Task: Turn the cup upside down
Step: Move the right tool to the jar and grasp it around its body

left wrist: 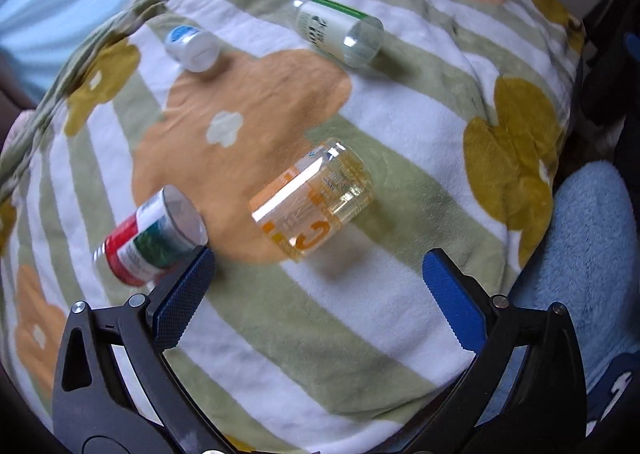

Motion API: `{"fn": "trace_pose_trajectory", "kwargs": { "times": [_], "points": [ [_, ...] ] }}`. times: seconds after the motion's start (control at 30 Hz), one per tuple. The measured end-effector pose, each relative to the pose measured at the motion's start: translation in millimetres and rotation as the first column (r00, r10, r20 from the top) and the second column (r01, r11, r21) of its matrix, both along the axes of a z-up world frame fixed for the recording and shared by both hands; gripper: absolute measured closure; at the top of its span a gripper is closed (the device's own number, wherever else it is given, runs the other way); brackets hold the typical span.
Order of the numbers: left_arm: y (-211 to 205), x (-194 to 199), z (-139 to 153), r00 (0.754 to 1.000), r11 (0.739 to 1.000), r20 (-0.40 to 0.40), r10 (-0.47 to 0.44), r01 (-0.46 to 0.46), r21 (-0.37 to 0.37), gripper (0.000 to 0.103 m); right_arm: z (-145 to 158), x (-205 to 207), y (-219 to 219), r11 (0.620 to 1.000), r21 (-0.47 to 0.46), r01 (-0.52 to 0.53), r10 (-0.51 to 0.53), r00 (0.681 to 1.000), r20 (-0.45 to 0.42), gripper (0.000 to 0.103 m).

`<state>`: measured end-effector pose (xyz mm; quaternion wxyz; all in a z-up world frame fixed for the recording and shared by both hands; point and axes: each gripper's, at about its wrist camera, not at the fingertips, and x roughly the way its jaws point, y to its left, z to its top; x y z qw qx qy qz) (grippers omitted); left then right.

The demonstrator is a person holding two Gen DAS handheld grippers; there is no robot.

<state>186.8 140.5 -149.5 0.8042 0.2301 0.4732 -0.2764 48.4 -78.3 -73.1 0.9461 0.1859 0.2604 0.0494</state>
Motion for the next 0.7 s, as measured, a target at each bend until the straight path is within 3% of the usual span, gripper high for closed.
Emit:
{"fn": "trace_pose_trajectory", "kwargs": {
  "times": [0.2, 0.27, 0.4, 0.5, 0.7],
  "points": [
    [51, -42, 7, 0.983, 0.979, 0.061, 0.174, -0.166, -0.117, 0.0, -30, 26, 38, 0.968, 0.251, -0.024, 0.049, 0.995, -0.092, 0.002],
    [68, -54, 6, 0.974, 0.966, 0.054, 0.221, -0.212, -0.148, 0.0, -50, 38, 52, 0.932, 0.363, -0.002, 0.057, 0.989, -0.139, 0.002],
    [100, -68, 8, 0.957, 0.945, 0.036, 0.286, -0.276, -0.178, 0.0, -90, 68, 75, 0.815, 0.571, 0.097, 0.063, 0.965, -0.253, 0.002],
    [123, -77, 17, 0.953, 0.934, 0.042, 0.301, -0.286, -0.216, 0.0, -112, 92, 84, 0.737, 0.646, 0.199, 0.034, 0.944, -0.329, 0.002],
    [151, -90, 38, 0.947, 0.935, 0.132, 0.294, -0.256, -0.246, 0.0, -137, 127, 95, 0.643, 0.662, 0.385, -0.07, 0.89, -0.45, 0.002]
  ]
}}
